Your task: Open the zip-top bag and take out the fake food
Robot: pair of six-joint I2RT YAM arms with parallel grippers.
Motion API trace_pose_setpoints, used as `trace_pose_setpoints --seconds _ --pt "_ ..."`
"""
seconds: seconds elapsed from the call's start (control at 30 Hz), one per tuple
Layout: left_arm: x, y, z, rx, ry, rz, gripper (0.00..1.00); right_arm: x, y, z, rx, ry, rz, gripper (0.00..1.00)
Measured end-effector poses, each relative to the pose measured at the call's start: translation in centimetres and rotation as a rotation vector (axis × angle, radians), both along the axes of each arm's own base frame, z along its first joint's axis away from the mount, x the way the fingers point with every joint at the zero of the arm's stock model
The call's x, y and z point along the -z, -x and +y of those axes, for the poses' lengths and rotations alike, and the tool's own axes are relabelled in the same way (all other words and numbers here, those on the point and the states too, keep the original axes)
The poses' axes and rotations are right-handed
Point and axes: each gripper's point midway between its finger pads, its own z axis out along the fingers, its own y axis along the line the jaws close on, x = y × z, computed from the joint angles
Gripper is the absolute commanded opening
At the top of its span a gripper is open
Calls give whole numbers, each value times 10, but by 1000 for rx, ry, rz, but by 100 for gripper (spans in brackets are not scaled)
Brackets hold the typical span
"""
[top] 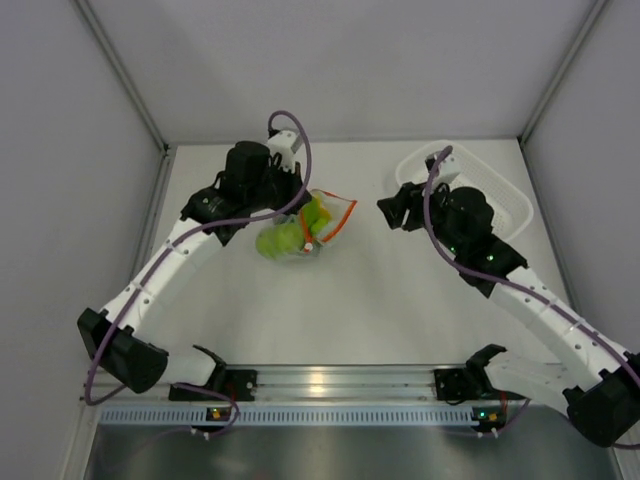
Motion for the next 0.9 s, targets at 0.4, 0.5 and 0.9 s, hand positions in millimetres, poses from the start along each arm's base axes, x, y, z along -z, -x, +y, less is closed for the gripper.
trace_pose_setpoints --seconds 0.4,0.5,0.9 --pt "86 29 -31 -330 242 140 0 51 14 48 -125 -215 291 50" --pt "88 33 -41 -365 303 126 0 72 23 64 -156 -260 364 46" --pt "29 32 -26 -539 580 -7 0 151 36 85 -21 -308 553 60"
